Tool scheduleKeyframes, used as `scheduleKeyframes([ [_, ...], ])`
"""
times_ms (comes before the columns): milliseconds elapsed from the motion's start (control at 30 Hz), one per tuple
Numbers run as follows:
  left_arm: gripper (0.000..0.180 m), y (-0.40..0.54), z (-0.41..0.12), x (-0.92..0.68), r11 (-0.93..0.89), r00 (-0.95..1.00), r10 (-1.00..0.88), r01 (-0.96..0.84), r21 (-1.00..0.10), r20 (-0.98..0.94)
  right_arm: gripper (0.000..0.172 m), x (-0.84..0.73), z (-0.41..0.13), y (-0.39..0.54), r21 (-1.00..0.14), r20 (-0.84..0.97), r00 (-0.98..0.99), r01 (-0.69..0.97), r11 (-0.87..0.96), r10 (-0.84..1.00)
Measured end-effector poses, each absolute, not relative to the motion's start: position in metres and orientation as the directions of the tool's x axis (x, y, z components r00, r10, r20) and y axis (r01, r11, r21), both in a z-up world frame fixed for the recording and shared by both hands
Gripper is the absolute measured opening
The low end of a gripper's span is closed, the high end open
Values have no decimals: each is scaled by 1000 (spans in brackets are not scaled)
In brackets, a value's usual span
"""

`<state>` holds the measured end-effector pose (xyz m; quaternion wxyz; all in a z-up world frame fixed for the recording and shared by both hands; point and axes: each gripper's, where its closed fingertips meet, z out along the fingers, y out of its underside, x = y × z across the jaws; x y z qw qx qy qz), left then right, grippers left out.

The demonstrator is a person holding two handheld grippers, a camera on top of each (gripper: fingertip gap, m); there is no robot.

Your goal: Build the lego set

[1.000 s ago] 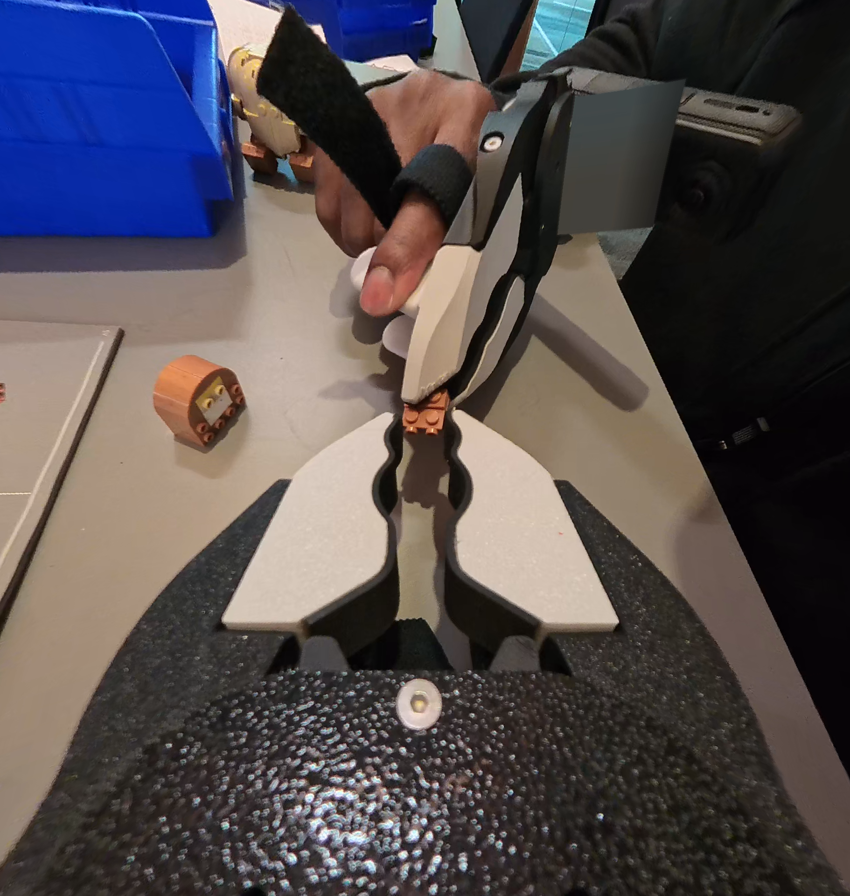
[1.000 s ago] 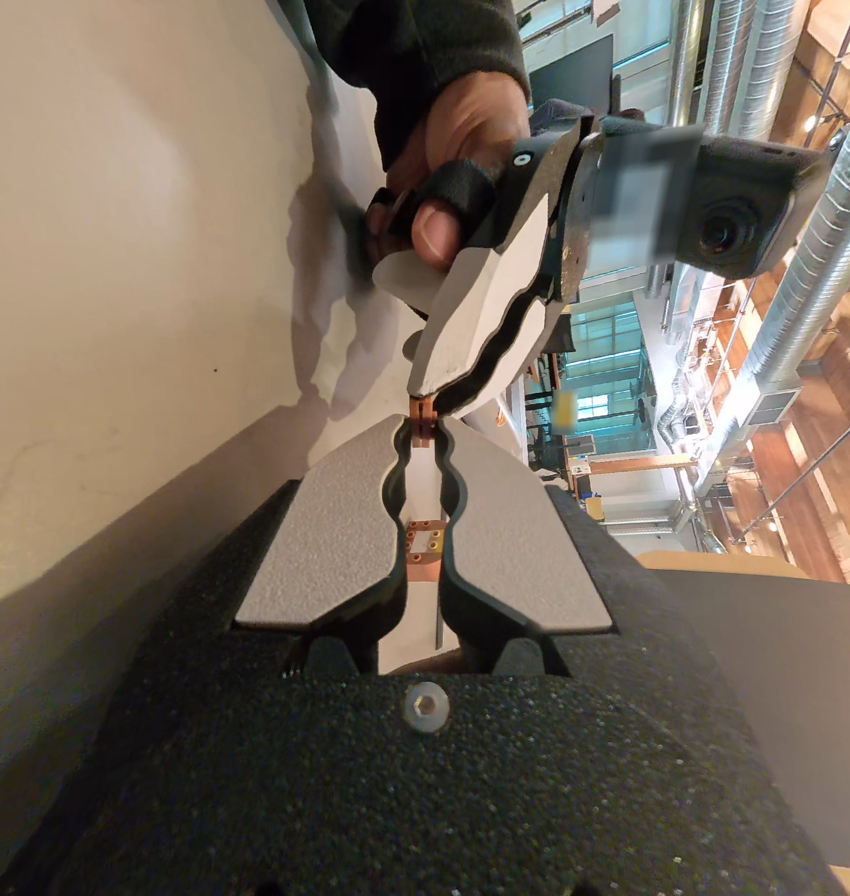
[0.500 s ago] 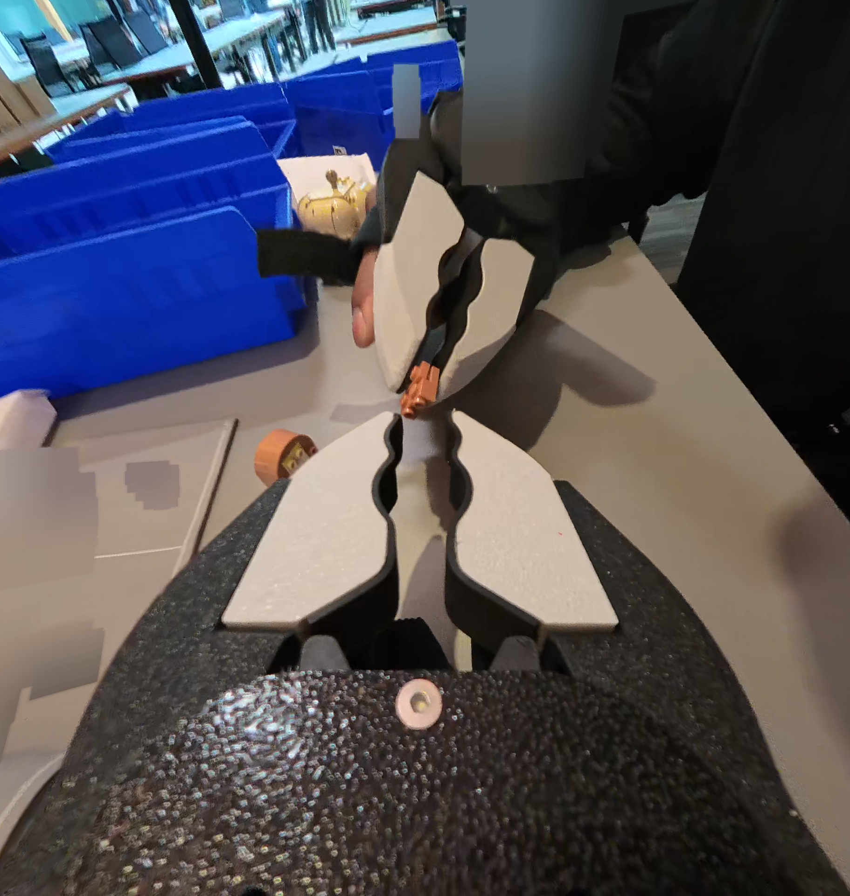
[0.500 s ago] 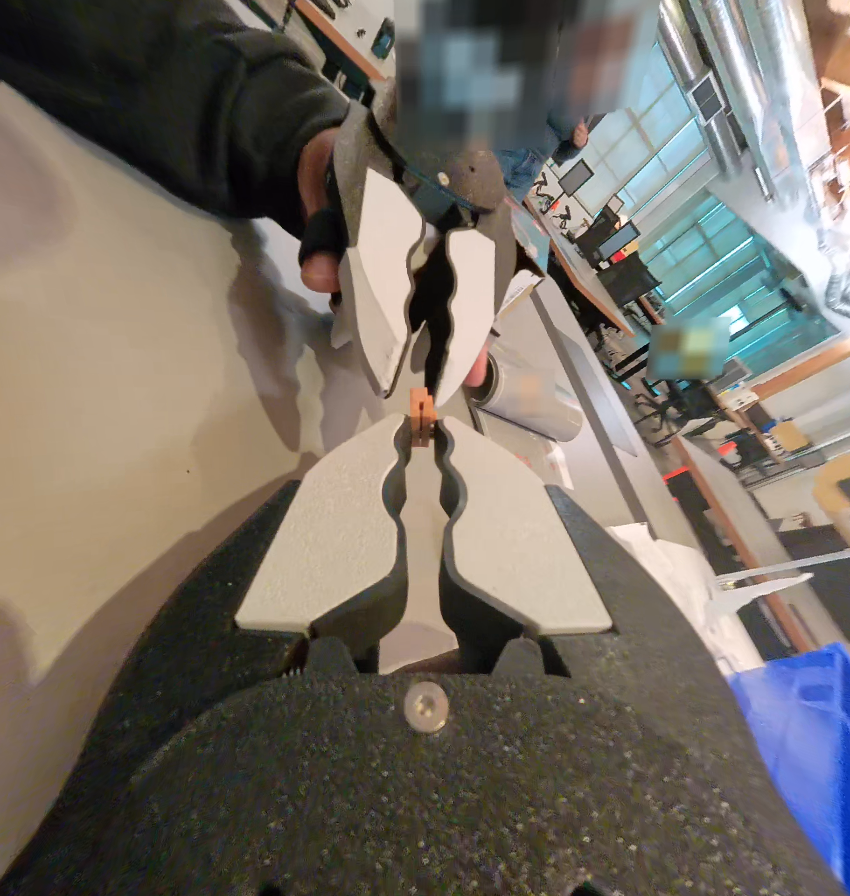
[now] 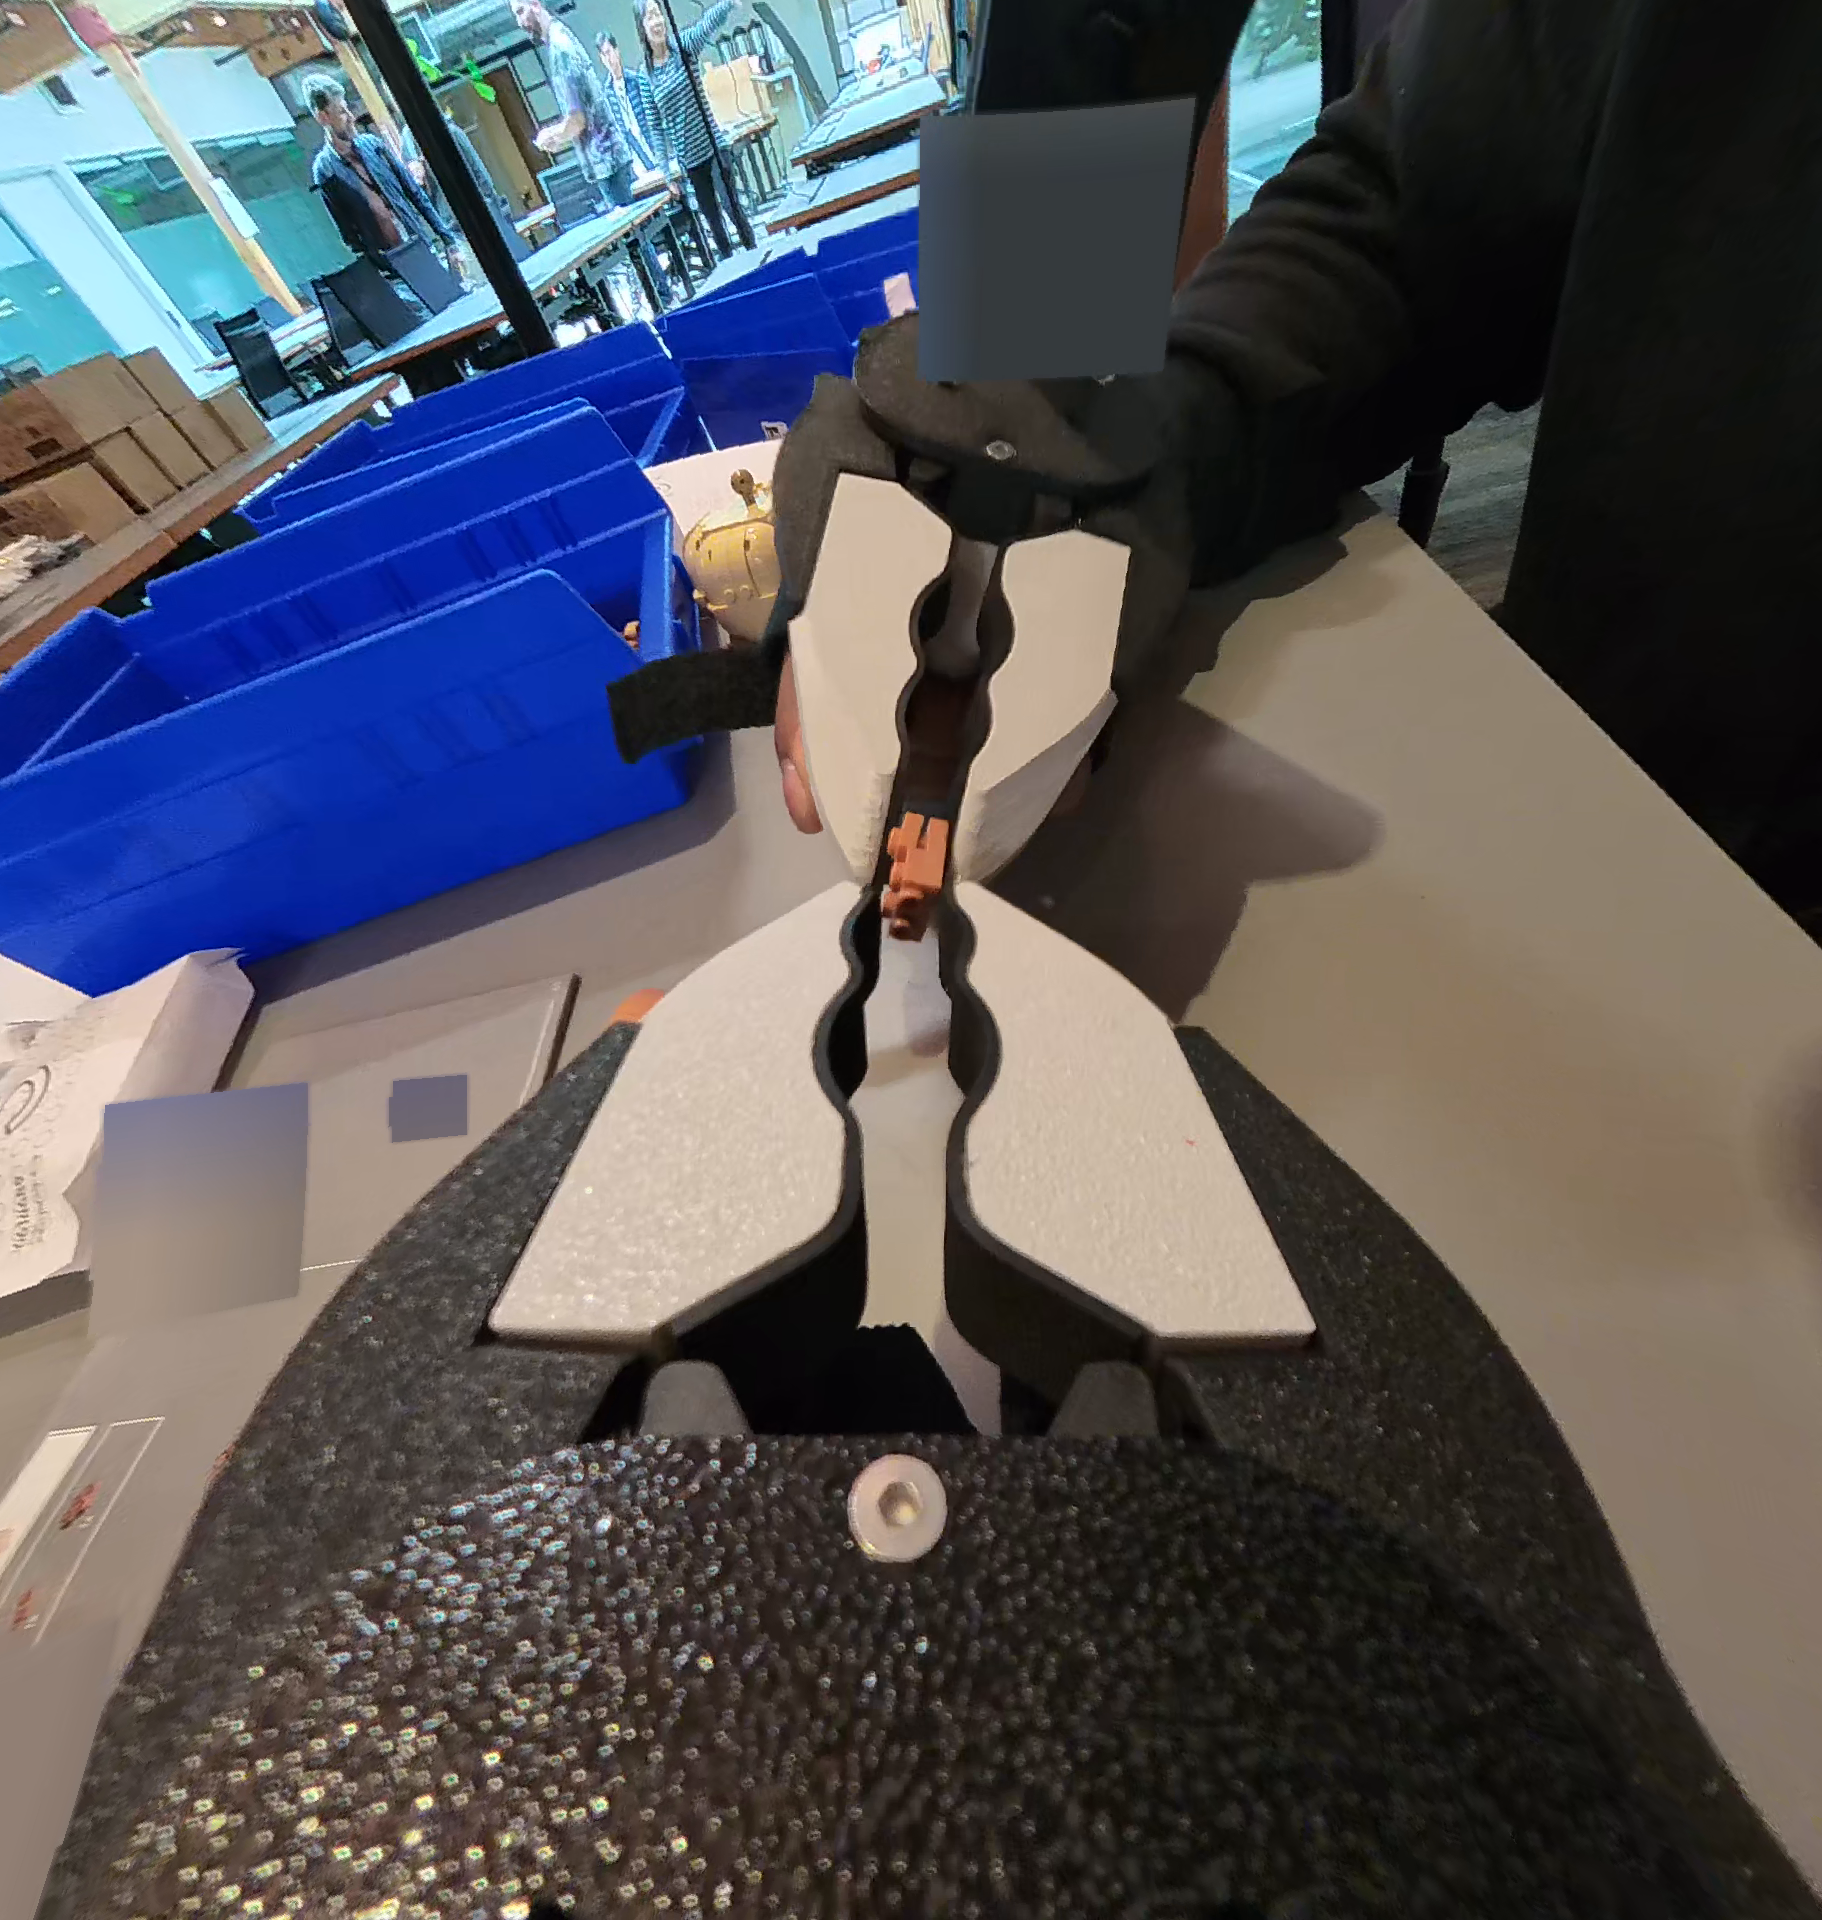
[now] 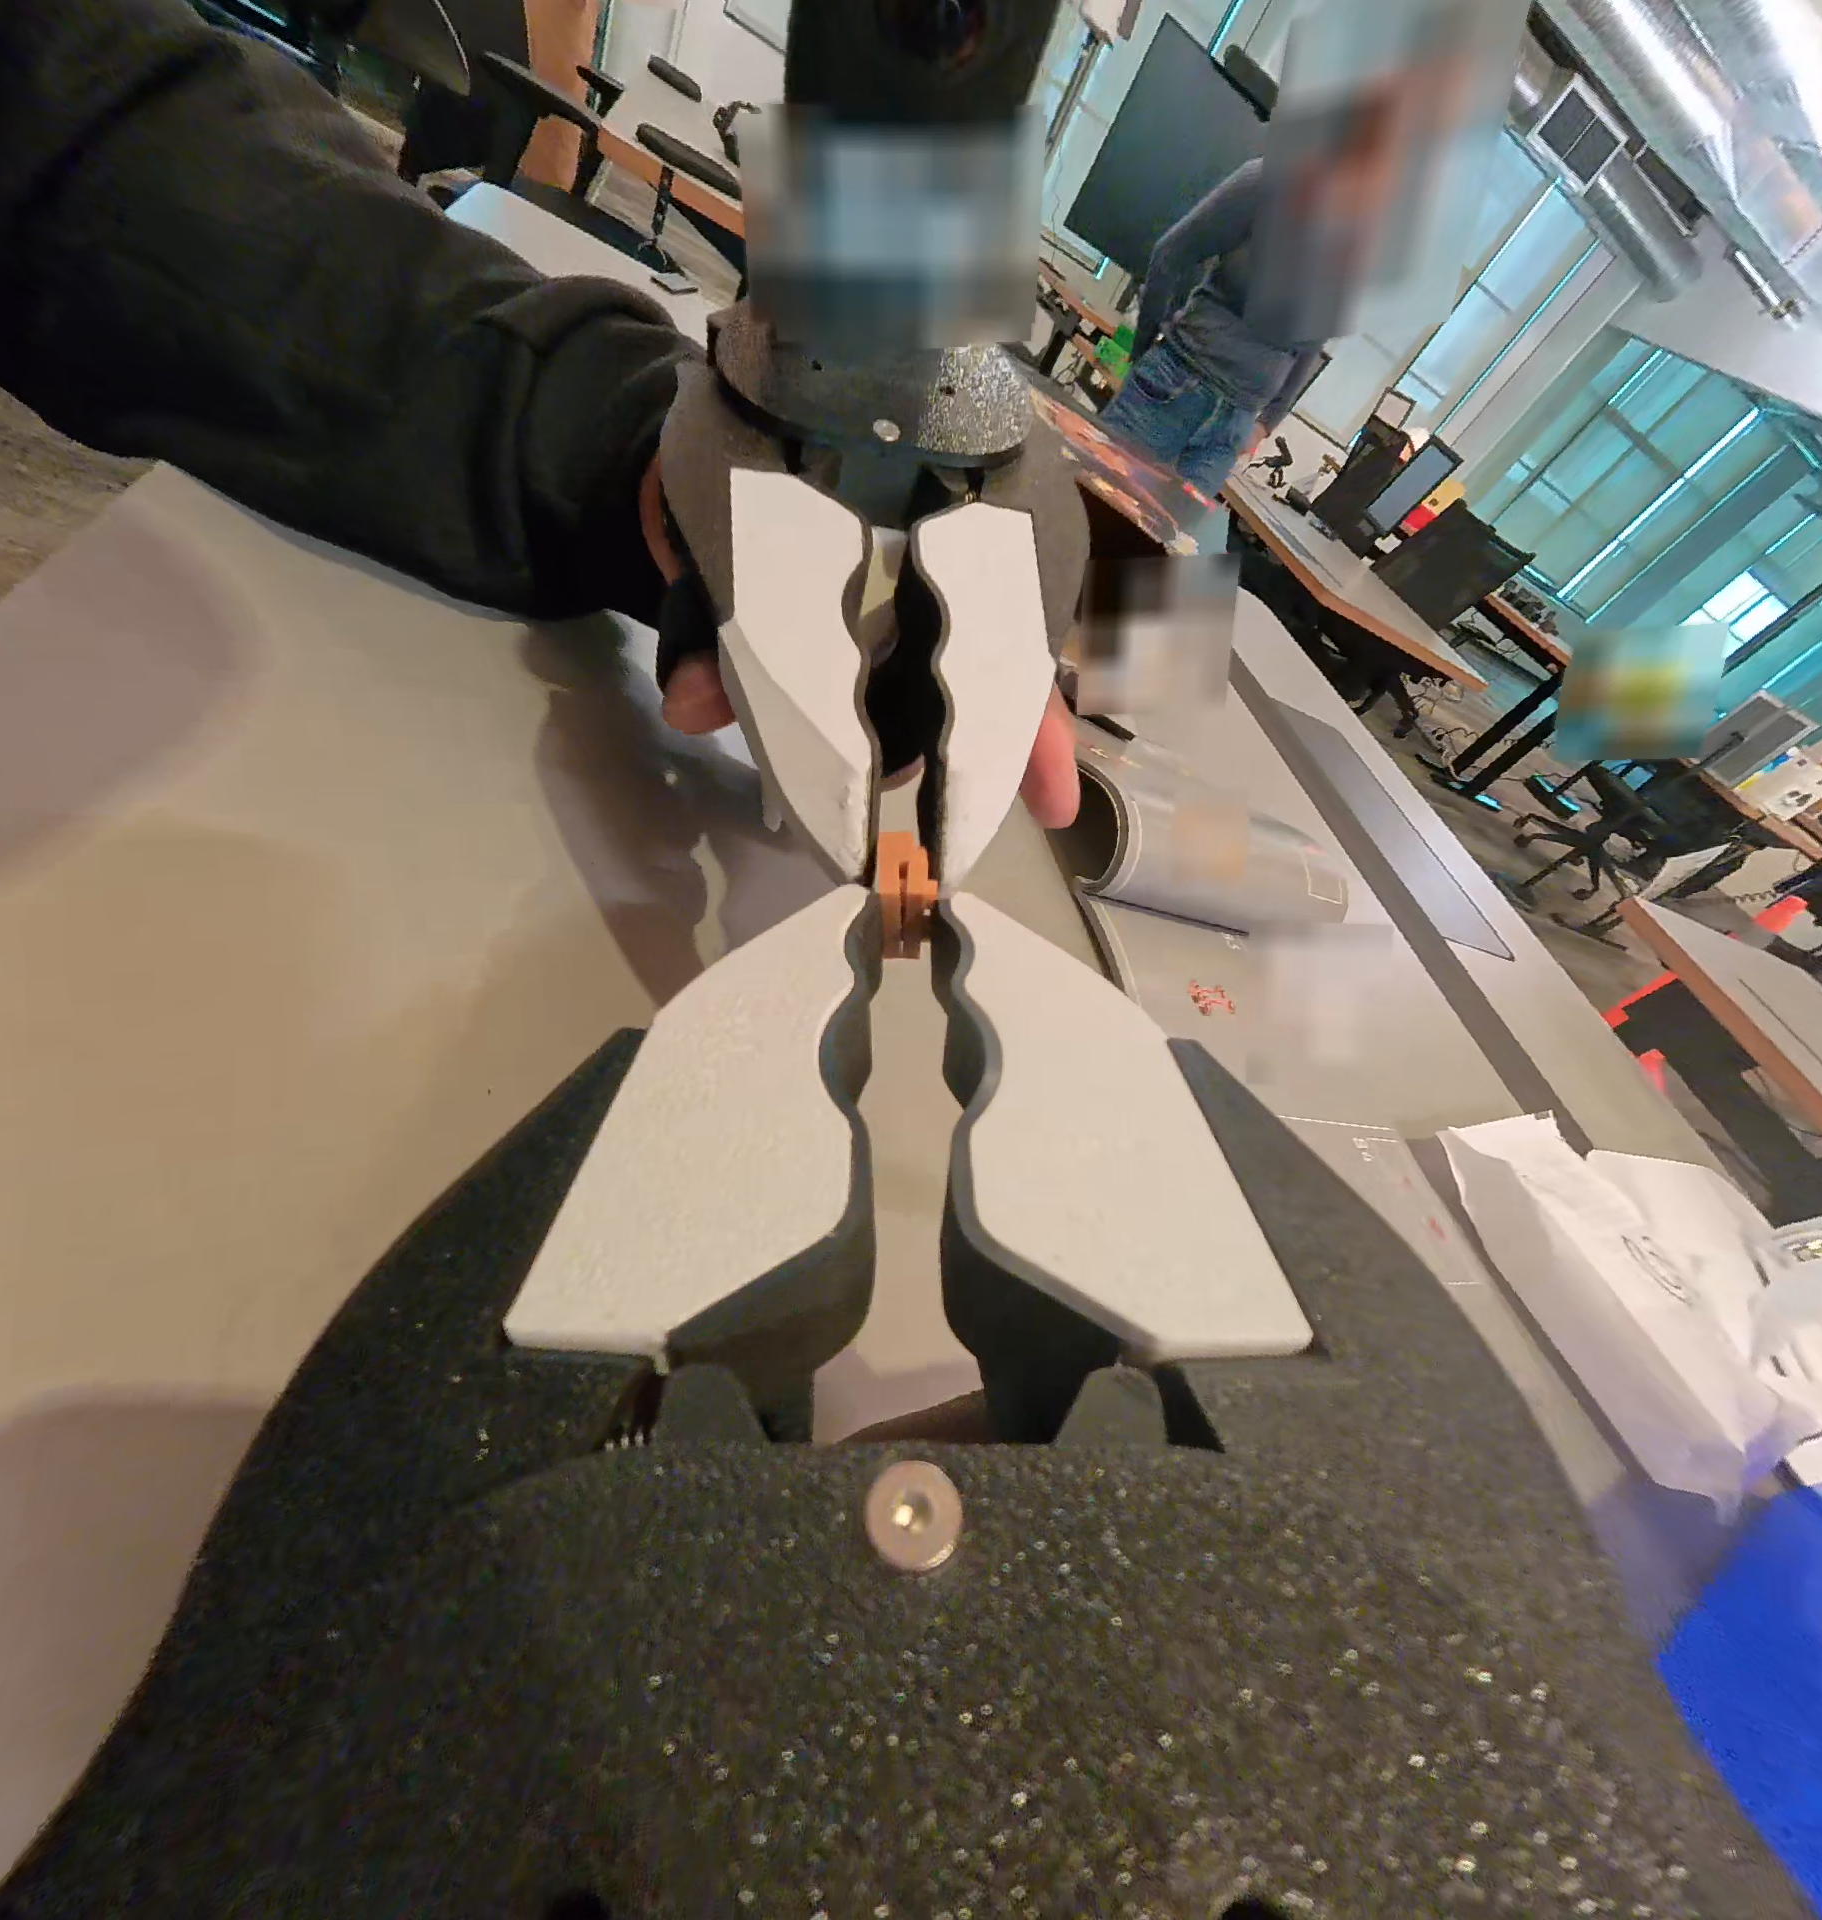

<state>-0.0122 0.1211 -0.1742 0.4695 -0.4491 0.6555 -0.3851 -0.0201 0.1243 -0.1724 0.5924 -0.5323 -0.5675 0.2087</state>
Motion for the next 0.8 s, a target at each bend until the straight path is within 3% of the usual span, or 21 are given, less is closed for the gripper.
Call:
scheduleKeyframes([
  [167, 8, 121, -174, -12, 342, -150, -937, -226, -912, -315, 8, -20, -173, 124, -874, 432, 261, 355, 330, 863],
  [533, 7, 123, -180, -12, 218, -165, -970, -267, -939, -178, 12, -20, -174, 126, -814, 549, 281, 396, 426, 787],
  [800, 7, 121, -181, -11, 227, -174, -967, -266, -937, -185, 9, -19, -174, 124, -828, 522, 259, 384, 409, 813],
])
